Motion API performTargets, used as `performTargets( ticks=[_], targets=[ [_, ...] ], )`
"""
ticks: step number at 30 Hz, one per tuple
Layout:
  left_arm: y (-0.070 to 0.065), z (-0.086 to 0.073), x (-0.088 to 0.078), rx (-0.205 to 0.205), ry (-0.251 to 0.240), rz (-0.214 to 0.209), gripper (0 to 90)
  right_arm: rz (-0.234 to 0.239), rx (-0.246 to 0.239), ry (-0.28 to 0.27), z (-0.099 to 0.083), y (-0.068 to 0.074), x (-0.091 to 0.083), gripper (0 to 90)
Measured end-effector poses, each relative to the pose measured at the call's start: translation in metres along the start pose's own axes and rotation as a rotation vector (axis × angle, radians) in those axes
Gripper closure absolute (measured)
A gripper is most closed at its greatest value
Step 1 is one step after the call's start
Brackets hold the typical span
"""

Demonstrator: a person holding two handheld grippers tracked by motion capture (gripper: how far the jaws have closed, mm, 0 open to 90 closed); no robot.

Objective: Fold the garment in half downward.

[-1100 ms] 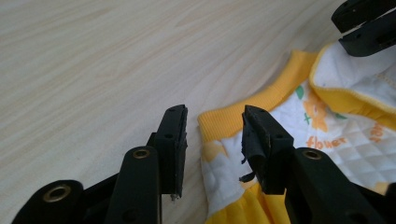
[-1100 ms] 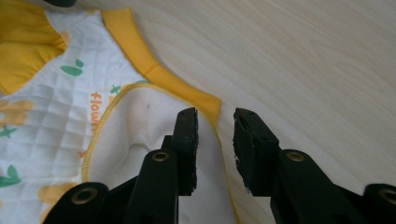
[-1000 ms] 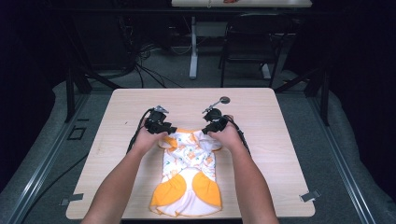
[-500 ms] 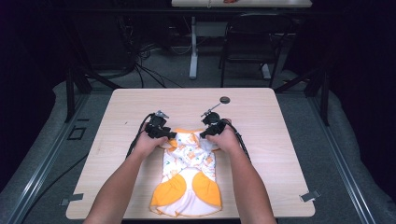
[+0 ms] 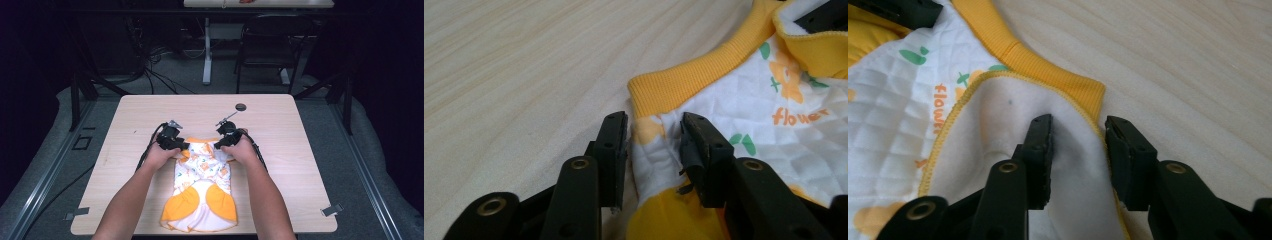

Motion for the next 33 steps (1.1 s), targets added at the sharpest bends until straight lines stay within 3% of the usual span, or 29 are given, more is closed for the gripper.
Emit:
performTargets(
  ticks=[2,4,5,8,13,20,22,31,33],
  targets=[
    [-0.001,0.0,0.0,0.005,0.004,0.003,66.8,0.003,0.014,-0.012,0.0,0.002,0.001,67.7],
    [-0.001,0.0,0.0,0.007,0.008,0.004,69.1,0.01,-0.019,0.018,0.0,0.0,-0.001,70.1],
    [-0.002,0.0,0.0,0.008,0.009,0.005,70.3,0.012,0.012,-0.014,0.0,0.003,0.001,71.0],
    [-0.002,0.0,-0.001,0.006,0.013,0.005,74.1,0.022,-0.019,0.016,0.0,0.002,-0.001,74.8],
    [-0.002,0.0,-0.001,-0.007,0.014,-0.003,80.4,0.03,-0.013,0.002,0.001,0.004,0.0,80.1],
    [-0.002,0.001,0.0,-0.02,0.018,0.0,82.3,0.019,-0.046,0.013,0.001,0.004,-0.001,81.9],
    [-0.002,0.002,0.0,-0.016,0.026,0.002,82.5,0.012,-0.025,-0.011,0.002,0.006,0.0,82.1],
    [-0.002,0.006,-0.005,-0.015,0.021,0.0,83.3,0.003,-0.059,0.002,0.005,0.006,-0.009,82.6],
    [-0.002,0.007,-0.007,-0.015,0.014,0.003,83.3,0.002,-0.054,-0.018,0.008,0.007,-0.011,82.7]
  ],
)
Point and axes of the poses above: each handheld gripper's, and its own axes: x roughly forward along the jaws, z roughly out of its top, y roughly to its left, the point moved 6 cm from there along x, roughly forward along the jaws, and after that the axes turned 5 degrees about -z, right-handed, at the moved point
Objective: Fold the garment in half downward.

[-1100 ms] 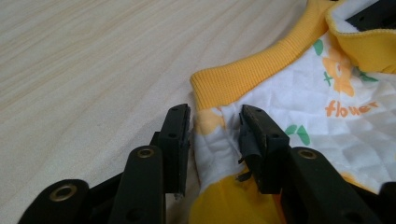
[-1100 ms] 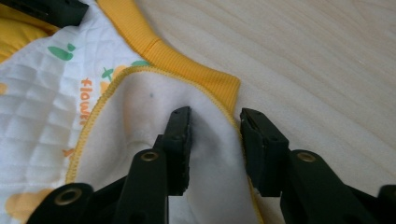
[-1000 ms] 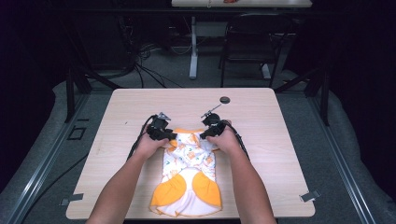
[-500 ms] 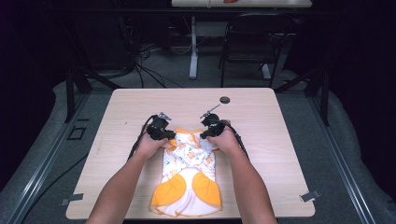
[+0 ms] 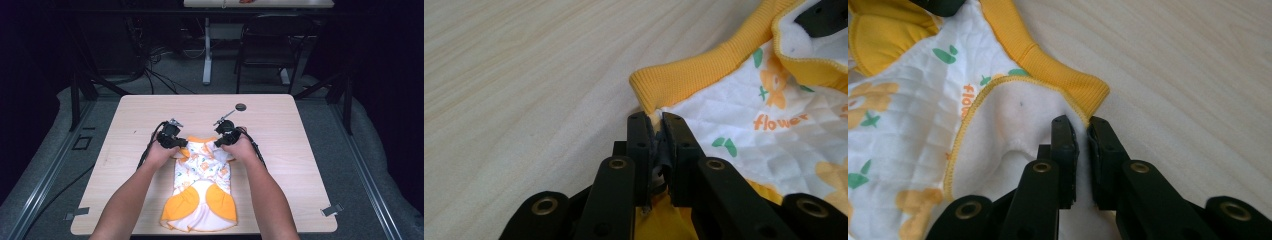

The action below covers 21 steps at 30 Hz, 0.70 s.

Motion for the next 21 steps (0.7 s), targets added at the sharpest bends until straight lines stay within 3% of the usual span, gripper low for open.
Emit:
performTargets(
  ticks=[6,14,21],
  targets=[
    [0.0,0.006,-0.008,0.008,-0.014,0.0,83.3,0.0,-0.025,-0.013,0.007,0.0,-0.011,82.7],
    [-0.004,0.021,-0.025,0.035,-0.044,0.003,83.4,0.003,0.0,-0.066,0.012,-0.004,-0.026,82.8],
    [-0.005,0.037,-0.04,0.055,-0.071,0.02,83.4,-0.028,-0.04,-0.104,0.026,-0.006,-0.048,82.8]
  ],
)
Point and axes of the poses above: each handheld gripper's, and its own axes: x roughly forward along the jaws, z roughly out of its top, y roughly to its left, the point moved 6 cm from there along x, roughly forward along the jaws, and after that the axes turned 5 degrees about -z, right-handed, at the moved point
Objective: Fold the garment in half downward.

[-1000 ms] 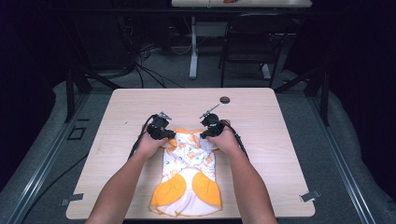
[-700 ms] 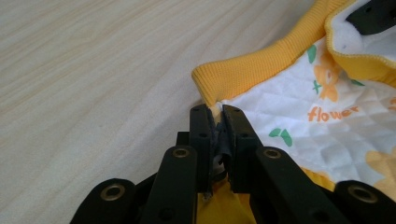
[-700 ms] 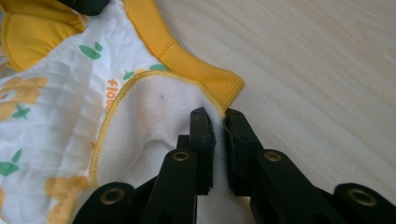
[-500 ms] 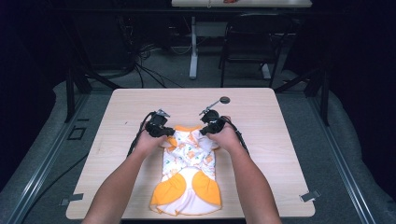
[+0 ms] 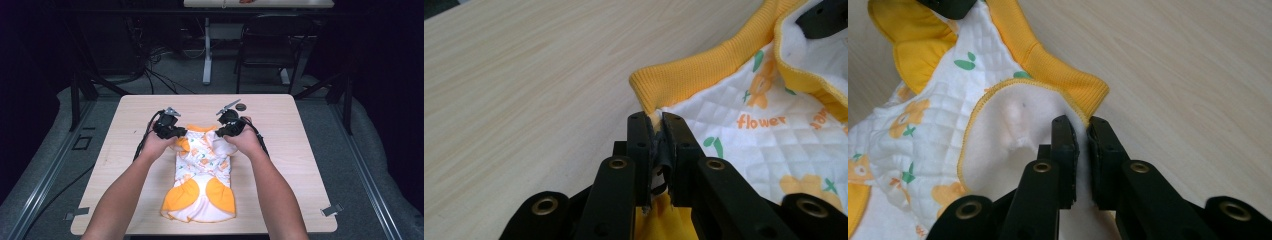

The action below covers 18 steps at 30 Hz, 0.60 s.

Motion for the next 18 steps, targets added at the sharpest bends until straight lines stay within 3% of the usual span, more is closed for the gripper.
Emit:
performTargets(
  ticks=[9,18],
  targets=[
    [-0.001,0.017,-0.012,0.019,-0.025,0.015,83.4,-0.025,-0.023,-0.007,0.012,-0.004,-0.013,82.8],
    [0.001,0.035,-0.029,0.035,-0.069,0.04,83.4,-0.063,-0.051,-0.053,0.029,-0.006,-0.031,83.0]
  ],
)
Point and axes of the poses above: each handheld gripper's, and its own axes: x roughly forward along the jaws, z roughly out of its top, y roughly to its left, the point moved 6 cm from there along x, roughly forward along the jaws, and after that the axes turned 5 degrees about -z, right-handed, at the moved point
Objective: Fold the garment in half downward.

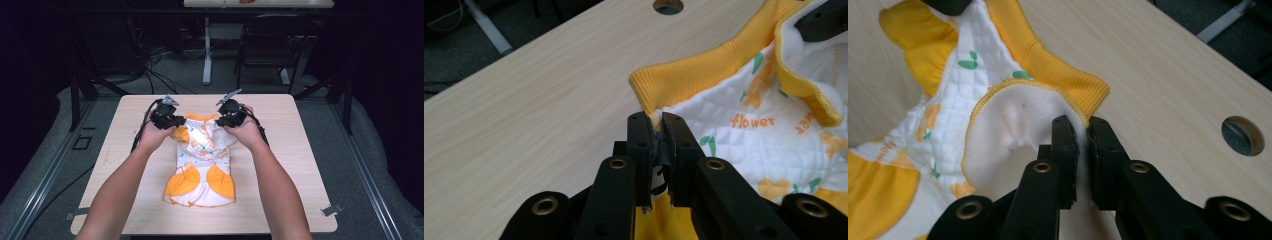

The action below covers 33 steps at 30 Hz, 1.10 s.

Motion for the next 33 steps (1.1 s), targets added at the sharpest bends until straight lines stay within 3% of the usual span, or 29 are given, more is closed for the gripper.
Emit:
performTargets(
  ticks=[4,13,22,33],
  targets=[
    [0.001,0.004,-0.006,0.009,-0.025,0.009,83.4,-0.025,-0.017,-0.021,0.005,-0.002,-0.005,83.0],
    [-0.006,0.004,-0.01,0.044,-0.033,0.004,83.4,-0.051,-0.064,-0.025,0.004,0.003,-0.007,82.8],
    [-0.017,-0.001,-0.021,0.068,-0.043,-0.024,83.4,-0.029,-0.093,-0.043,-0.002,0.009,-0.019,82.8],
    [-0.028,-0.014,-0.033,0.086,-0.057,-0.059,83.5,0.01,-0.155,-0.06,-0.014,0.028,-0.033,82.8]
  ],
)
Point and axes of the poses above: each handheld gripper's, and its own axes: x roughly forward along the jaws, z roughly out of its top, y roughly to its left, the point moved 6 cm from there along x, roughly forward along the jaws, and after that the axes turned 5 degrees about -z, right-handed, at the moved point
